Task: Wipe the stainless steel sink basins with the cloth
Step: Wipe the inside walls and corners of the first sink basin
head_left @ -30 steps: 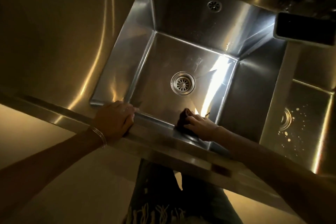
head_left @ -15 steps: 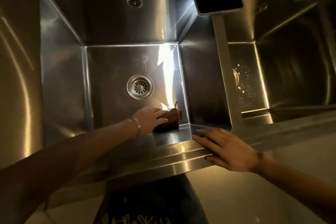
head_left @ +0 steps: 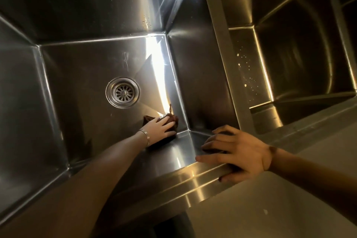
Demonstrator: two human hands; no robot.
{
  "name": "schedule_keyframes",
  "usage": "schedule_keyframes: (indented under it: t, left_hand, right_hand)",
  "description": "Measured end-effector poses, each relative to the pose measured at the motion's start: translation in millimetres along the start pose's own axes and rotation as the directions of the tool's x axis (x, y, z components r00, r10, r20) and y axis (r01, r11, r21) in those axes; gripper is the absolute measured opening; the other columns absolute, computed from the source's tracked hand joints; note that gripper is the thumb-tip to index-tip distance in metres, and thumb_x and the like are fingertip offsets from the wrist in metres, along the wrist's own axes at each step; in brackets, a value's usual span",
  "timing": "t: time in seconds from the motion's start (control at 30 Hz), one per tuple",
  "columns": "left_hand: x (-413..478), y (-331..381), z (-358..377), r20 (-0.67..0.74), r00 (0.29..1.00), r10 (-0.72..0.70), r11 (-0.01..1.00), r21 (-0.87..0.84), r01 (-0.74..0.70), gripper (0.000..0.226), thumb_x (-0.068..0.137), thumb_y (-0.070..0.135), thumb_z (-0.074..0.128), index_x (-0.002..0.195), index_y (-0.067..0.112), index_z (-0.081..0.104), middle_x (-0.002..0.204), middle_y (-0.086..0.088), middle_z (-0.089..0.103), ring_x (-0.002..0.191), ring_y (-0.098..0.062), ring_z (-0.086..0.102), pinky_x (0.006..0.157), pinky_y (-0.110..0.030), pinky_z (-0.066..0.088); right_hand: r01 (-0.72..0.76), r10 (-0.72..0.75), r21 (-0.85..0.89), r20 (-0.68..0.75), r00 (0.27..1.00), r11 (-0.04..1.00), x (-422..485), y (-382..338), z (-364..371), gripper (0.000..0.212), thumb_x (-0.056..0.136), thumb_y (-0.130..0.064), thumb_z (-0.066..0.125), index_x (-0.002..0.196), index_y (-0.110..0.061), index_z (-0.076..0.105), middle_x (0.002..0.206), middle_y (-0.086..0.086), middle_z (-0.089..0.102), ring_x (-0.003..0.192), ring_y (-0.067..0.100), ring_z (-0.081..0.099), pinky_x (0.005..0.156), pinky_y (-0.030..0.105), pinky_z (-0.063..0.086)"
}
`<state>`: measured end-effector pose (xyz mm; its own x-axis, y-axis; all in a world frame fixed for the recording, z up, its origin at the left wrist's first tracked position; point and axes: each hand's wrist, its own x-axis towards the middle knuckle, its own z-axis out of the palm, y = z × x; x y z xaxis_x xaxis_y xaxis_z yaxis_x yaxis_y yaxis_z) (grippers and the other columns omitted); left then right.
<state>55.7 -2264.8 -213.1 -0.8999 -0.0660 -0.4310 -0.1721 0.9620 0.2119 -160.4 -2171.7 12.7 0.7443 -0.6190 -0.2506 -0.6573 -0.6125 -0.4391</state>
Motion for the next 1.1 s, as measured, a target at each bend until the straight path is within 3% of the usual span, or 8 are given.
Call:
schedule_keyframes:
  t: [0.2,0.43,0.63,0.7,0.8,0.97,1.03,1.1]
  left_hand:
    - [-2.7,0.1,4.5,-0.091,0.996,-0.004,0.998,-0.066,-0.002,0.082,0.088,0.013,0.057,0.147,0.033,0.004,0.157,-0.012,0.004,0.142,-0.038,0.007,0.113,-0.055,0.022]
    - [-9.3,-10.2,12.0,0.009,0.998,-0.054,0.985,-0.161,0.055,0.065,0.093,0.005,0.043,0.146,0.03,0.016,0.155,-0.012,0.007,0.138,-0.04,0.015,0.1,-0.044,0.043]
    - [18.1,-2.3,-39.7,-0.131,0.984,-0.124,0.963,-0.254,0.088,0.049,0.093,0.015,0.047,0.139,0.026,0.034,0.145,-0.01,0.029,0.12,-0.035,0.039,0.082,-0.037,0.052]
    - [19.9,6.3,-72.5,-0.317,0.933,-0.169,0.945,-0.32,0.063,0.048,0.09,0.013,0.054,0.135,0.024,0.044,0.141,-0.012,0.04,0.112,-0.033,0.049,0.074,-0.037,0.055]
    - [8.1,14.2,-119.0,-0.621,0.735,-0.271,0.909,-0.417,-0.017,0.052,0.067,0.004,0.076,0.117,0.014,0.064,0.118,-0.014,0.063,0.088,-0.032,0.064,0.055,-0.034,0.059]
    - [-6.0,11.0,-163.1,-0.798,0.461,-0.387,0.858,-0.495,-0.136,0.062,0.062,0.014,0.078,0.118,0.014,0.05,0.128,-0.007,0.048,0.101,-0.031,0.062,0.069,-0.029,0.056]
    - [-0.4,7.8,-170.0,-0.791,0.479,-0.381,0.871,-0.481,-0.101,0.061,0.063,0.015,0.079,0.116,0.016,0.049,0.126,-0.007,0.043,0.101,-0.032,0.061,0.069,-0.031,0.056]
    - [6.9,1.1,-164.8,-0.707,0.59,-0.389,0.867,-0.498,-0.025,0.056,0.064,0.01,0.08,0.116,0.012,0.057,0.124,-0.014,0.052,0.101,-0.034,0.06,0.069,-0.037,0.059]
  right_hand:
    - [0.039,-0.039,-0.028,0.029,0.999,0.999,0.3,3.4,-2.4,0.062,0.09,-0.058,0.042,0.143,-0.027,0.032,0.115,0.005,0.064,0.108,0.019,0.058,0.101,0.039,0.036]
    - [0.103,-0.105,-0.162,-0.005,0.994,0.981,13.6,22.7,-10.2,0.048,0.092,-0.04,0.044,0.135,-0.018,0.047,0.104,0.002,0.069,0.097,0.017,0.064,0.086,0.035,0.05]
    - [0.099,-0.097,-0.098,0.024,0.995,0.99,14.2,20.7,-11.5,0.044,0.092,-0.04,0.042,0.121,-0.015,0.064,0.096,0.004,0.071,0.086,0.018,0.066,0.071,0.03,0.054]
    - [0.101,-0.098,-0.093,0.044,0.994,0.991,14.4,20.1,-12.1,0.045,0.095,-0.039,0.037,0.121,-0.015,0.064,0.095,0.003,0.071,0.084,0.018,0.067,0.067,0.029,0.054]
    - [0.103,-0.099,-0.073,0.058,0.993,0.992,12.3,18.4,-11.5,0.045,0.096,-0.038,0.036,0.122,-0.014,0.063,0.098,0.004,0.071,0.081,0.016,0.068,0.063,0.026,0.055]
    - [0.099,-0.096,-0.038,0.066,0.993,0.994,10.0,17.3,-6.8,0.051,0.1,-0.04,0.024,0.124,-0.014,0.061,0.1,0.005,0.072,0.084,0.016,0.07,0.064,0.026,0.058]
    - [0.085,-0.083,-0.03,0.06,0.995,0.996,10.7,16.8,-7.9,0.052,0.1,-0.04,0.024,0.124,-0.014,0.061,0.099,0.006,0.072,0.084,0.017,0.07,0.063,0.027,0.058]
    - [0.074,-0.072,-0.035,0.058,0.996,0.997,11.2,16.0,-10.8,0.05,0.099,-0.041,0.027,0.122,-0.014,0.063,0.099,0.007,0.072,0.085,0.018,0.07,0.065,0.028,0.058]
